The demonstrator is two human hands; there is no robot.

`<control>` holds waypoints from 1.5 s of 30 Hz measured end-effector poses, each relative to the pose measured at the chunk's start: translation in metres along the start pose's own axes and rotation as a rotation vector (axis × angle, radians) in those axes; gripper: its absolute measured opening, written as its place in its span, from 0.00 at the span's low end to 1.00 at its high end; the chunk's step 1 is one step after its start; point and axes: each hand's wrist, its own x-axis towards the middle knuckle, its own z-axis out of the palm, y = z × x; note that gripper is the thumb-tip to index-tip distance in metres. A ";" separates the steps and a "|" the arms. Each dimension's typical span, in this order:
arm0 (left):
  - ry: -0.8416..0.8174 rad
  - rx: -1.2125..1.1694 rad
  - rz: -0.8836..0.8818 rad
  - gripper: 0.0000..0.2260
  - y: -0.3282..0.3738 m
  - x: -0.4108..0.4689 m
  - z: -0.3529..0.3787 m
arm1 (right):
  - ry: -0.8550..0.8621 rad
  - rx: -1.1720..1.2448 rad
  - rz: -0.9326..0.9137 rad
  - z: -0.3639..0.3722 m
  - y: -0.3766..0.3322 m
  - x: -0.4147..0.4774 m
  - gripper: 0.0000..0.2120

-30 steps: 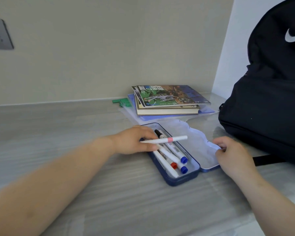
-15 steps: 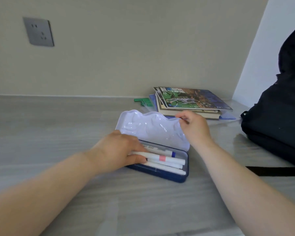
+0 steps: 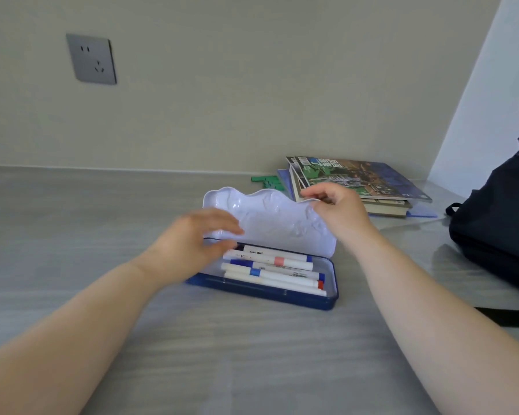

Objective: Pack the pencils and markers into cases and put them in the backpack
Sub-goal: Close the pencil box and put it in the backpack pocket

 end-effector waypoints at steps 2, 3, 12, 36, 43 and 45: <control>0.199 -0.006 0.012 0.16 0.005 0.002 -0.011 | -0.059 -0.004 -0.034 -0.006 -0.010 -0.011 0.16; 0.269 0.024 0.021 0.16 0.006 0.002 -0.017 | -0.091 -0.024 -0.051 -0.009 -0.015 -0.019 0.15; -0.284 0.481 0.092 0.42 0.004 -0.027 -0.014 | -0.343 -0.416 -0.148 -0.017 -0.022 -0.094 0.13; -0.354 0.475 -0.205 0.20 -0.007 -0.020 0.009 | -0.507 -0.907 -0.089 0.033 -0.022 -0.076 0.27; -0.294 0.400 -0.185 0.20 -0.003 -0.024 0.007 | -0.505 -0.859 -0.058 0.031 -0.030 -0.077 0.27; -0.164 0.192 -0.209 0.22 -0.006 -0.028 0.008 | -0.489 -0.744 -0.044 0.026 -0.036 -0.080 0.29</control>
